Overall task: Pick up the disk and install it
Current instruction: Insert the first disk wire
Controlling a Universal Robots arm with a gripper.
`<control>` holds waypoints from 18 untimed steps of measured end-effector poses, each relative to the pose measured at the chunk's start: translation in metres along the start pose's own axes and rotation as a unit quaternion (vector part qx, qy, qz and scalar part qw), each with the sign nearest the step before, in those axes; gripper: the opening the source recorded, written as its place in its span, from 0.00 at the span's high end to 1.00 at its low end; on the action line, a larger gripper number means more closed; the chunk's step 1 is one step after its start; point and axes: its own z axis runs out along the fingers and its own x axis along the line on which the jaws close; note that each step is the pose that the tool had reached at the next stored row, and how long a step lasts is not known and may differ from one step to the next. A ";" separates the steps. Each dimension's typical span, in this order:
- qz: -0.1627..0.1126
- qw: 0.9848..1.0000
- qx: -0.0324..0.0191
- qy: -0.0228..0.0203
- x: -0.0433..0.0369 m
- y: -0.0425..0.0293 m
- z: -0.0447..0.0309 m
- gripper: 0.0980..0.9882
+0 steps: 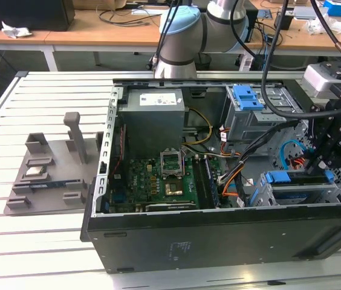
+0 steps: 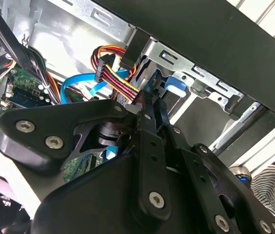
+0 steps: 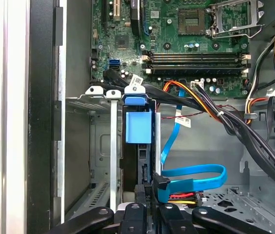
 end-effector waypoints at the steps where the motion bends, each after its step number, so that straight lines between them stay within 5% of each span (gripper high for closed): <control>1: 0.000 1.000 0.000 0.000 0.0000 0.0000 0.0001 0.92; 10: 0.000 1.000 0.000 0.000 0.0000 0.0000 0.0001 0.78; 13: 0.000 1.000 0.000 0.000 0.0001 0.0004 -0.0091 0.78; 18: 0.000 1.000 0.000 0.000 0.0007 0.0015 -0.0347 0.78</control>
